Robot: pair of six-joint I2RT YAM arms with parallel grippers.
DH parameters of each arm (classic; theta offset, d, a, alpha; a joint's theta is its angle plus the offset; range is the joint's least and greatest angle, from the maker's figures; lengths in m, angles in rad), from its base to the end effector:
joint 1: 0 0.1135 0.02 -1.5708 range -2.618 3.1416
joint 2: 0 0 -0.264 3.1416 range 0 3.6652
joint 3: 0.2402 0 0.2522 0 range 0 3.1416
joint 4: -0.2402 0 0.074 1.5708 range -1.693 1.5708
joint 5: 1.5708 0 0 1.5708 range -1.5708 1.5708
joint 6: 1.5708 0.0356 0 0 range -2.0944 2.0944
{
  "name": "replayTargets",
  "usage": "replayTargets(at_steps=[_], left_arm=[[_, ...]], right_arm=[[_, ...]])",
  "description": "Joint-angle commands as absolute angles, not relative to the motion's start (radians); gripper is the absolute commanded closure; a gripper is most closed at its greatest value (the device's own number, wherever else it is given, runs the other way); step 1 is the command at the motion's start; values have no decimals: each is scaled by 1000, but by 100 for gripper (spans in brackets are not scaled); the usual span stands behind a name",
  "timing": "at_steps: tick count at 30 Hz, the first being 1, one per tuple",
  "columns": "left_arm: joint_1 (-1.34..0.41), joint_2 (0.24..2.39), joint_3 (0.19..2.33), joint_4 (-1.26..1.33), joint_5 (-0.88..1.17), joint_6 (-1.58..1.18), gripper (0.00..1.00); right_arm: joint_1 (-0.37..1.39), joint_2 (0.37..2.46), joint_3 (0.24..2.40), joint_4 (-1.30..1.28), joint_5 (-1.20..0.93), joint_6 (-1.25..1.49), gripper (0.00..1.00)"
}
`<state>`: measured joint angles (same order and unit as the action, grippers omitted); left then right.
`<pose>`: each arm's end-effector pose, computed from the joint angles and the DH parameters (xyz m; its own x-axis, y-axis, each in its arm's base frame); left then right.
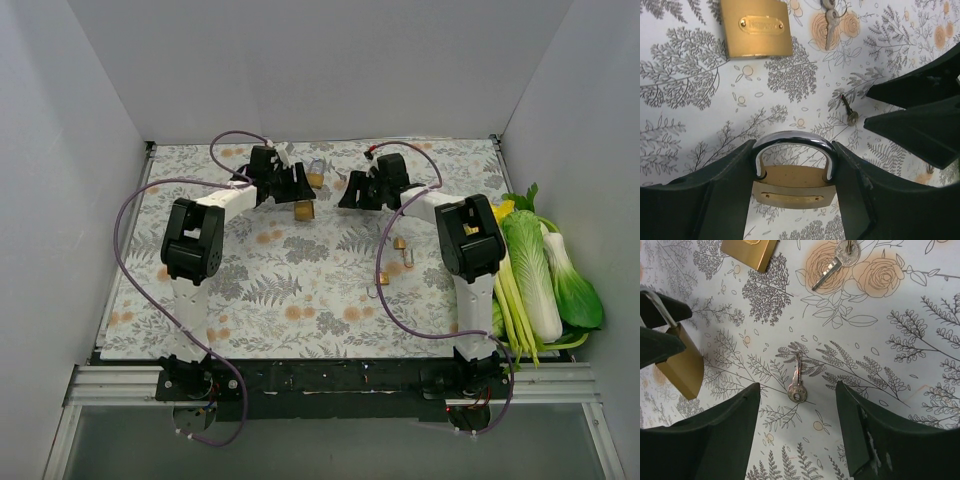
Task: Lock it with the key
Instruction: Place the key at the center of the board, then place the lock at the center of the board.
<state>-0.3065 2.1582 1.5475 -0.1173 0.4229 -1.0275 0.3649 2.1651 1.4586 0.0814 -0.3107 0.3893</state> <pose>0.4541 -0.1590 0.1711 -0.8135 -0.5613 -0.1522 -0.2498 0.5735 -0.7802 0.4451 0.1817 0.1557 -0.7226 0.1108 -0.6823 -0.3211 0.8203 0.4733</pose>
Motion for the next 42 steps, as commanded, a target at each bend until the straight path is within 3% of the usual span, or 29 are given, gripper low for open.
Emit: replayTargets(at_steps=[1, 7, 26, 38, 42], left_arm=[[-319, 2161, 1638, -63, 408, -1014, 100], [-344, 2238, 1695, -90, 364, -1006, 100], [-429, 2375, 1835, -379, -52, -1111, 100], [-463, 2410, 1879, -469, -158, -1135, 89], [-463, 2431, 1916, -489, -157, -1137, 79]], right_arm=[[357, 2086, 1418, 74, -328, 368, 30], [357, 1997, 1328, 118, -334, 357, 28], [319, 1956, 1290, 118, -365, 385, 26], [316, 1965, 1307, 120, -367, 385, 26], [314, 1970, 1315, 117, -368, 385, 26]])
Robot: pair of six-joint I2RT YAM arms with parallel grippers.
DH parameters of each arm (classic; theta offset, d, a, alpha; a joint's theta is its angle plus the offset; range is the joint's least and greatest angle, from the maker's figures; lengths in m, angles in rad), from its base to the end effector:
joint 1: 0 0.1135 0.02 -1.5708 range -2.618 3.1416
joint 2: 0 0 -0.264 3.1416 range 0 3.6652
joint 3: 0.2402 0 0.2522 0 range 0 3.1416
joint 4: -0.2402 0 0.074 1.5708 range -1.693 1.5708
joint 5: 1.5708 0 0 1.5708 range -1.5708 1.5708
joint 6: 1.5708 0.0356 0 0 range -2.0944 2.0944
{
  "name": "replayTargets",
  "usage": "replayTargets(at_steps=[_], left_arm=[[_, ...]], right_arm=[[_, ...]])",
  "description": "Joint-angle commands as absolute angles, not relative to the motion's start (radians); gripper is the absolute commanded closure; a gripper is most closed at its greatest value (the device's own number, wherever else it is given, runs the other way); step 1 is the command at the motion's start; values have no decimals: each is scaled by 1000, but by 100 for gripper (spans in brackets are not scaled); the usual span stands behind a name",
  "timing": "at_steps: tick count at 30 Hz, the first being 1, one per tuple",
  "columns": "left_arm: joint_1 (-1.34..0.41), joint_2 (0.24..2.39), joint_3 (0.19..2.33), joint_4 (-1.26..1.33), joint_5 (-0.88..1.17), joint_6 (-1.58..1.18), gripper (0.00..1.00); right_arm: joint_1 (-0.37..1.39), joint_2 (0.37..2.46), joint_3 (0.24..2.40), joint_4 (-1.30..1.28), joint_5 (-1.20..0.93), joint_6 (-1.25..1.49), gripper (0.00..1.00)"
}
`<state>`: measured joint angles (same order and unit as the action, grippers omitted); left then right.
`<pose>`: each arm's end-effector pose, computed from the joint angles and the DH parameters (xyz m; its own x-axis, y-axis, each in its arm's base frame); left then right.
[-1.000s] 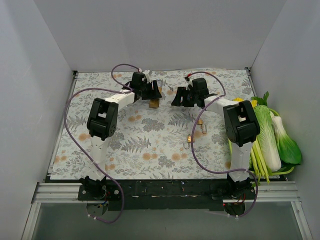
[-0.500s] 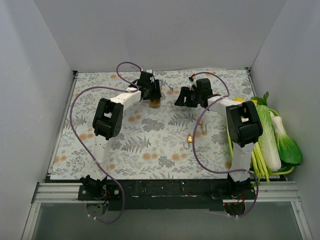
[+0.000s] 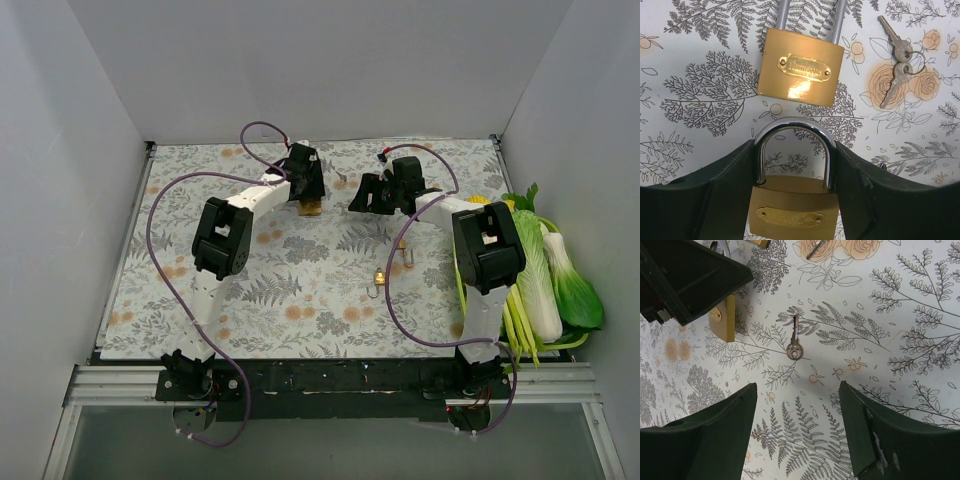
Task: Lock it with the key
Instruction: Place the lock at the center of the board.
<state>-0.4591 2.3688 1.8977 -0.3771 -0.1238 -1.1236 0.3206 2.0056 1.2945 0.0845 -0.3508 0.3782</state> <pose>0.4742 -0.2295 0.1581 -0.6213 -0.6910 -0.3695 -0.4478 0.7001 -0.5563 0.4166 0.1512 0.1755 -0.7240 0.1250 -0.6784 -0.3150 0.8150 0.4864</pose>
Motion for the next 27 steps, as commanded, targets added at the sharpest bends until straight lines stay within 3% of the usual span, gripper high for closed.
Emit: replayTargets(at_steps=[1, 4, 5, 12, 22, 27], left_arm=[[-463, 2433, 1925, -495, -152, -1137, 78], [-463, 2433, 1934, -500, -144, -1138, 65], [-463, 2431, 1937, -503, -143, -1137, 52], [-462, 2418, 1976, -529, -140, -1124, 24], [-453, 2352, 2138, -545, -115, -1109, 20], [-407, 2212, 2109, -497, 34, -1078, 9]], right_arm=[[314, 1971, 1316, 117, -368, 384, 26], [314, 1973, 1324, 117, -368, 385, 25], [314, 1974, 1327, 117, -368, 385, 25], [314, 1973, 1341, 112, -367, 379, 25], [314, 1936, 1373, 101, -396, 330, 24], [313, 1879, 1408, 34, -410, 191, 23]])
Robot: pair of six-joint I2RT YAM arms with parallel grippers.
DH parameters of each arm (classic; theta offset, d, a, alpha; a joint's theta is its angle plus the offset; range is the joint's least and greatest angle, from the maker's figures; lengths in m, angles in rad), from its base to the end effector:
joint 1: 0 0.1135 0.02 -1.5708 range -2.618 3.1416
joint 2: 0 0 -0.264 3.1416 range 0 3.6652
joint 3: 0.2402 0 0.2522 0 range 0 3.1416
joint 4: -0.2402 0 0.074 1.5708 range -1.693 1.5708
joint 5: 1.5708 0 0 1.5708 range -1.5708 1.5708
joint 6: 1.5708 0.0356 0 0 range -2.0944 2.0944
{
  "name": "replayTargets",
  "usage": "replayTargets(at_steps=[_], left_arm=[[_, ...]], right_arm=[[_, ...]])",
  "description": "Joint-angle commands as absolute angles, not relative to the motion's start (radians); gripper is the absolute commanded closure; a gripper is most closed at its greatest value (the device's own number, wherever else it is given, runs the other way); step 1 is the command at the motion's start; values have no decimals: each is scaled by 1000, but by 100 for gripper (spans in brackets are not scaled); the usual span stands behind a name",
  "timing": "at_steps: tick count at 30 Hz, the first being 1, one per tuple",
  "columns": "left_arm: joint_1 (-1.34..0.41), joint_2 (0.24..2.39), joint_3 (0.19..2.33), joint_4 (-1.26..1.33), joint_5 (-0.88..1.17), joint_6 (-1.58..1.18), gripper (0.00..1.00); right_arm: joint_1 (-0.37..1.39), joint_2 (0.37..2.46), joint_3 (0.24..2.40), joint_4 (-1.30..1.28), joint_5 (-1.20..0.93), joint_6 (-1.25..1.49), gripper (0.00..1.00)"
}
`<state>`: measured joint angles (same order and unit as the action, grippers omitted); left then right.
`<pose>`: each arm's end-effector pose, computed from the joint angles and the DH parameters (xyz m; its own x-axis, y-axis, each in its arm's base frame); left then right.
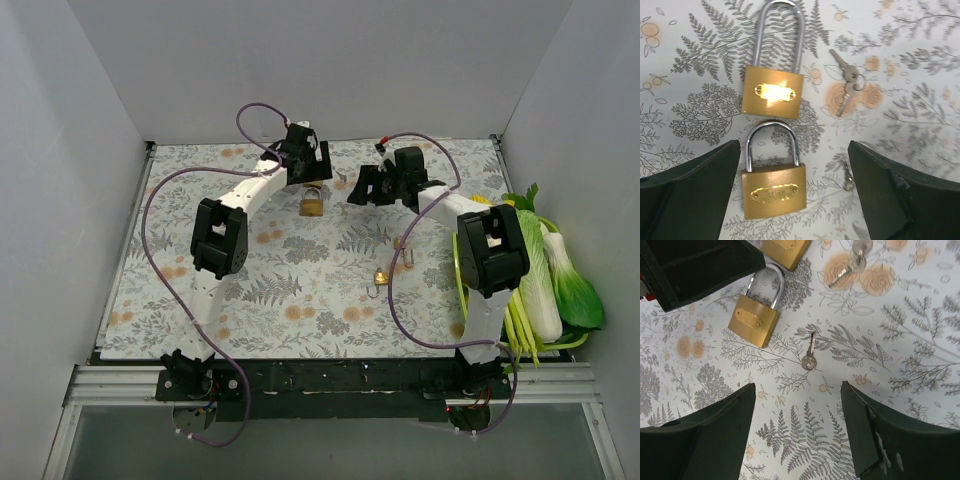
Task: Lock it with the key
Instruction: Place the lock at the center of the board, then pick up the lock from the center of the board.
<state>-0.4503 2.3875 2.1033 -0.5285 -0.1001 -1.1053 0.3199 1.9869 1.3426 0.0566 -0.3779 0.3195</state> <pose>0.4874 -0.2317 0.2037 -0.6252 -0.6853 -0.3735 -0.4176 0.6979 -0.5818 0.4209 0.1533 0.1964 -0.6830 0.0813 -0.7258 -0.3889 0.8007 0.4556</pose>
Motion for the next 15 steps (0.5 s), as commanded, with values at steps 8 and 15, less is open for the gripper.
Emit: replayTargets(at_steps=[8, 15], left_arm=[[-220, 1905, 1864, -407, 378, -990, 2], [-65, 1686, 1695, -465, 725, -833, 2]], right_arm=[[302, 1652, 1376, -266, -393, -162, 19], [301, 1430, 1209, -611, -471, -639, 19]])
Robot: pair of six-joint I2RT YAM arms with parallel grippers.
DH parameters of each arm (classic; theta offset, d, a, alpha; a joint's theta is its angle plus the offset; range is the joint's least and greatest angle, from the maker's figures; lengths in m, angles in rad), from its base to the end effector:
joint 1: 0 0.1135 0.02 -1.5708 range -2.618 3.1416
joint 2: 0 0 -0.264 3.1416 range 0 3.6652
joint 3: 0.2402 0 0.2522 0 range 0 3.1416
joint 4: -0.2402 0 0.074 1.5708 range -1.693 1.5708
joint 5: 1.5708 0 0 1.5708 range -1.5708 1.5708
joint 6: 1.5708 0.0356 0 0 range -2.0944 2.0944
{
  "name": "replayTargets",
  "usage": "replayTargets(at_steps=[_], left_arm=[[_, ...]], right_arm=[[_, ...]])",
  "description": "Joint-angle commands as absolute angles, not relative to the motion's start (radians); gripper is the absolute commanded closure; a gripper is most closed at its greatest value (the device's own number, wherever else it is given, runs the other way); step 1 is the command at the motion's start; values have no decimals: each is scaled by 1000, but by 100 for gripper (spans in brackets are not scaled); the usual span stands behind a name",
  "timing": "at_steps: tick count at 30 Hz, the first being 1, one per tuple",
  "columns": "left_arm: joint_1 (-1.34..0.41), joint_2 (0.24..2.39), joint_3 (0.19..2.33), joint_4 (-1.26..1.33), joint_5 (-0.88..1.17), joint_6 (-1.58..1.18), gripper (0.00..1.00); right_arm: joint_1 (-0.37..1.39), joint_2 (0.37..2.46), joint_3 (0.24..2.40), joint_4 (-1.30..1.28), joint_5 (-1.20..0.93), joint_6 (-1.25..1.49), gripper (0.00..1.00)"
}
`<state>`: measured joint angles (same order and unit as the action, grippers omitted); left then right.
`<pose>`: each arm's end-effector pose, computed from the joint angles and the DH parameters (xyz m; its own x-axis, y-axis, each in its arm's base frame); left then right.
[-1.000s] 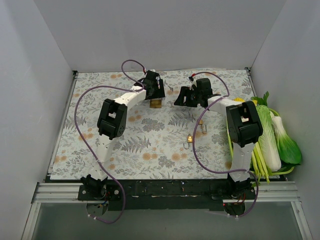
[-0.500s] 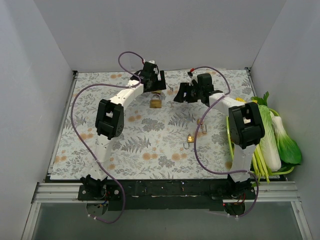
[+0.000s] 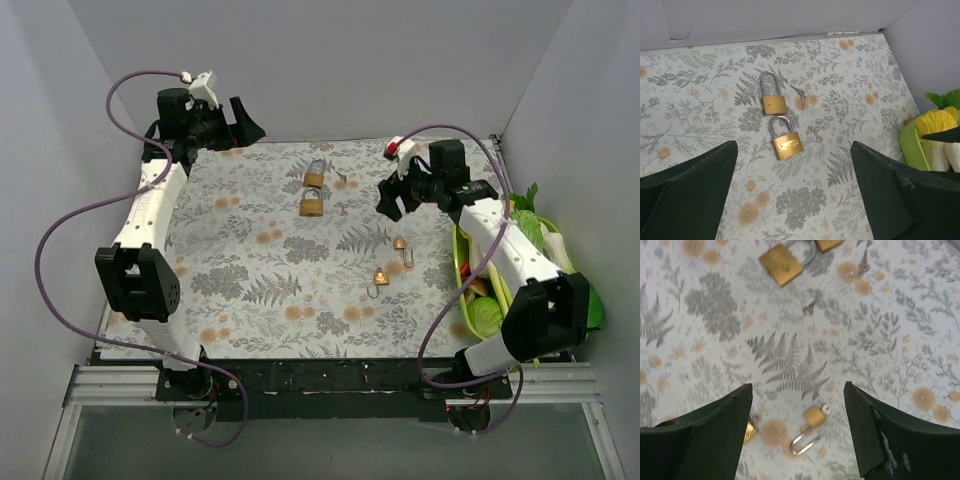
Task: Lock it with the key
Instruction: Pick up the lock from the center of the board.
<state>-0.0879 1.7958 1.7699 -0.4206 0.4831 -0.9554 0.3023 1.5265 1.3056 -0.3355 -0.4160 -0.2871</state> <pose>0.4174 -0.0534 0.3789 -0.6526 -0.6684 -0.3569 -0.0654 0.5190 -0.8523 0.3308 0.1182 0.3258 -0.3137 -0.3691 -0.8748 -0.7181 0.6950 -0.0358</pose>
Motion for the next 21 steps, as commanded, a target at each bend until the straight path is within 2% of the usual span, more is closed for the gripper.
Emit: replayTargets(at_steps=[1, 7, 13, 21], left_arm=[[-55, 1634, 1640, -477, 739, -801, 2], [-52, 1471, 1444, -486, 862, -729, 2], [-52, 1407, 1362, -497, 977, -787, 2], [-52, 1324, 1264, -495, 989, -772, 2]], right_arm=[[301, 1410, 1186, -635, -475, -685, 19], [308, 1295, 994, -747, -512, -1039, 21], [350, 1335, 916, -727, -525, -1181, 28], [469, 1347, 833, -630, -517, -1380, 31]])
